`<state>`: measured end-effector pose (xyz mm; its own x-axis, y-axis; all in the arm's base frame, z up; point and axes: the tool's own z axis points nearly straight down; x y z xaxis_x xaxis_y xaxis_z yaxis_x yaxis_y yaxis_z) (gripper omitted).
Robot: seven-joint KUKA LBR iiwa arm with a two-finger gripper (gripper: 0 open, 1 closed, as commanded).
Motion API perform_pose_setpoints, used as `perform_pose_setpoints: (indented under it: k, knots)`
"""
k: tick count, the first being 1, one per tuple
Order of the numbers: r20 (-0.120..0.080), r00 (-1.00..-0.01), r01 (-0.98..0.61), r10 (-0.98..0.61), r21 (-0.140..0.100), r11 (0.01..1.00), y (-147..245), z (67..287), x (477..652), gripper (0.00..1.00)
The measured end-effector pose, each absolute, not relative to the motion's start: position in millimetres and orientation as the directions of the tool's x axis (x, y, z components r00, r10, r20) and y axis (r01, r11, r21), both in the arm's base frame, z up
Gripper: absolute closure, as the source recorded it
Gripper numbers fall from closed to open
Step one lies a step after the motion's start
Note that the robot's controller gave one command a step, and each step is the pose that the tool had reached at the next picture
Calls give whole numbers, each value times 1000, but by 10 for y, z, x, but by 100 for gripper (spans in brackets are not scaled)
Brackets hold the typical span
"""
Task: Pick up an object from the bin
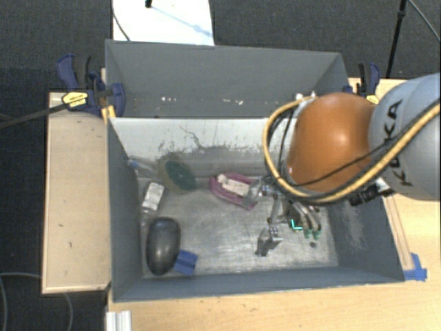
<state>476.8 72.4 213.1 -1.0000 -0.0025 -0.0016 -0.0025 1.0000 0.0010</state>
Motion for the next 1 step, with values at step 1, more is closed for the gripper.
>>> perform_pose_setpoints:
  k: [1]
  knots:
    - [-7, -998, 56, 57, 2, 998, 944, 1986, 5588, 0]
